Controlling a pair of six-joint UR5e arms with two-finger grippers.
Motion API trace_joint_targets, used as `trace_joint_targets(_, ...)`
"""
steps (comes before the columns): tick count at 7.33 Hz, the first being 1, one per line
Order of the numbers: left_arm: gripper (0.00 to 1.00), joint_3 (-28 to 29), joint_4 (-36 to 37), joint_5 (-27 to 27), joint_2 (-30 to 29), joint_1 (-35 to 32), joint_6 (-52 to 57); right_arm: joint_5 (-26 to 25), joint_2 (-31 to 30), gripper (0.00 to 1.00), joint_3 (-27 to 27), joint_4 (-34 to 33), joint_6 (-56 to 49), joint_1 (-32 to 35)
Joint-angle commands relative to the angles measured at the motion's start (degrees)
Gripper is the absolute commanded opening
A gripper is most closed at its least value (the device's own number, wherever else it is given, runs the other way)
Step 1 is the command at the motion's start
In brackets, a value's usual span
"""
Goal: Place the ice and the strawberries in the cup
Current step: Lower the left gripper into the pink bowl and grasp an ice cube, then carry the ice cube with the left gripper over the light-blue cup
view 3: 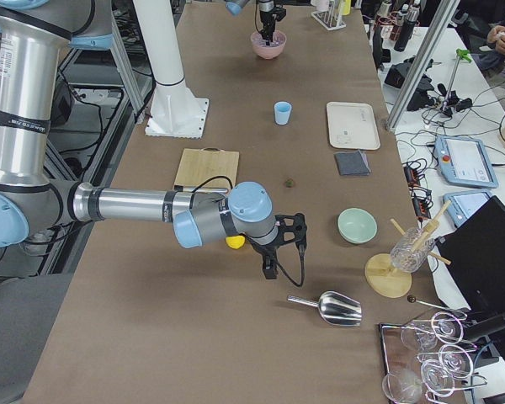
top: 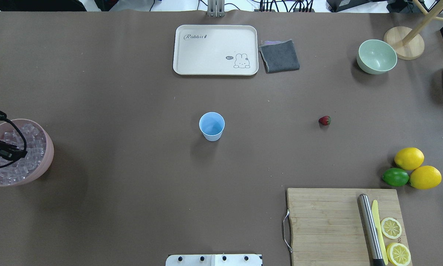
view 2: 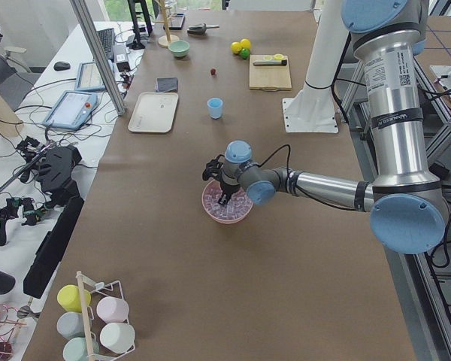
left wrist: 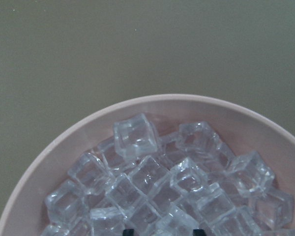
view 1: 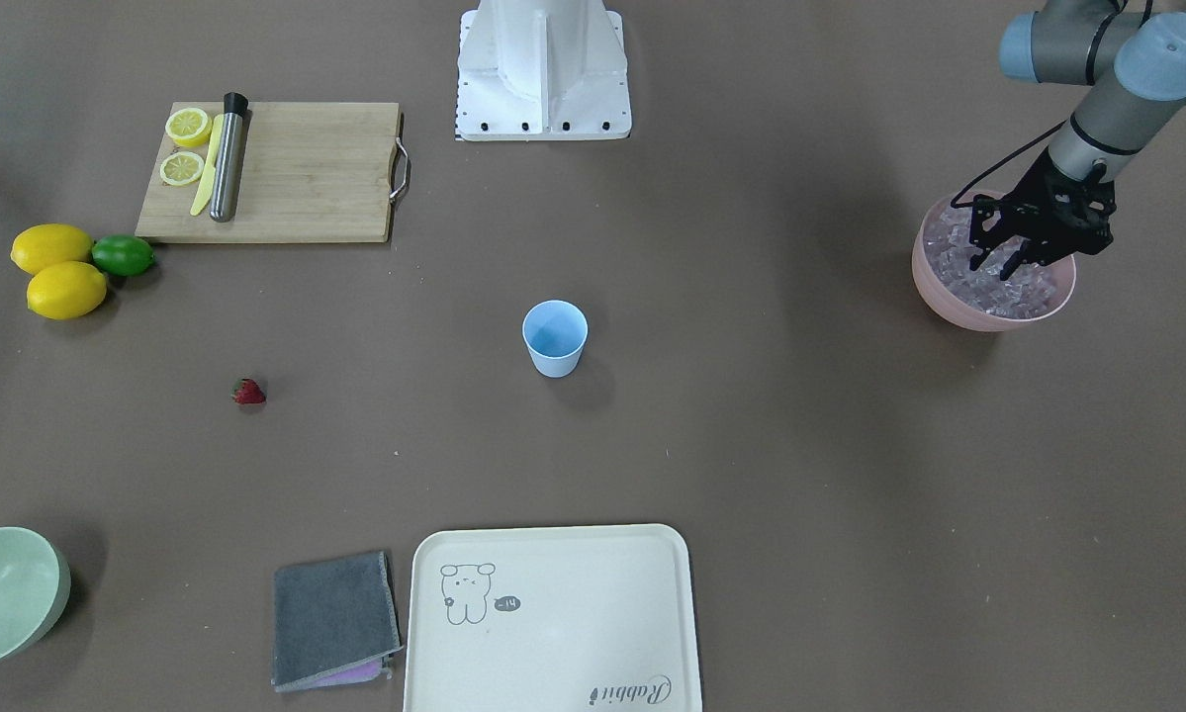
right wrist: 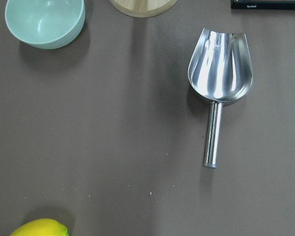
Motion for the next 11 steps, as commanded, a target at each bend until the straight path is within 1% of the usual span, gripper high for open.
trace_joint_targets(1, 0.0, -0.14, 0.12, -0.58, -0.56, -0.47, 0.41, -0.06, 0.0, 1.0, -0.03, 0.0, 0.0, 0.0)
trace_joint_targets(2, 0.0, -0.14, 0.73, -1.36, -1.78, -1.43, 0.41, -0.06, 0.0, 1.0, -0.03, 0.0, 0.0, 0.0)
trace_joint_targets(4, 0.0, 0.56, 2.76, -7.23, -7.04, -8.97, 0.59, -0.06, 0.09, 1.0, 0.06, 0.0, 0.0, 0.0)
trace_joint_targets(5, 0.0, 0.56, 4.67, -11.0, -10.2, -11.52, 0.5, -0.06, 0.09, 1.0, 0.06, 0.0, 0.09, 0.0)
trace_joint_targets(6, 0.0, 0.21, 7.83, -12.08, -14.32, -12.77, -0.2, -0.06, 0.17, 1.0, 0.06, 0.0, 0.09, 0.0)
trace_joint_targets(7, 0.0, 0.56, 11.16, -12.18, -18.97, -12.43, -1.51, -0.06, 0.26, 1.0, 0.06, 0.0, 0.09, 0.0)
trace_joint_targets(8, 0.0, 1.0, 13.2, -12.09, -25.37, -10.95, -10.22, -0.06, 0.26, 1.0, 0.06, 0.0, 0.09, 0.0)
trace_joint_targets(9, 0.0, 1.35, 13.22, -11.4, -29.61, -5.97, -17.53, 0.02, 0.26, 1.0, 0.06, 0.0, 0.09, 0.0)
trace_joint_targets(10, 0.0, 2.14, 13.22, -8.35, -33.4, -1.31, -23.0, -0.06, 0.35, 1.0, 0.06, 0.0, 0.0, 0.0)
trace_joint_targets(11, 0.0, 3.45, 13.04, -5.1, -35.87, 1.78, -24.88, -0.06, 0.35, 1.0, 0.06, -0.09, 0.09, 0.0)
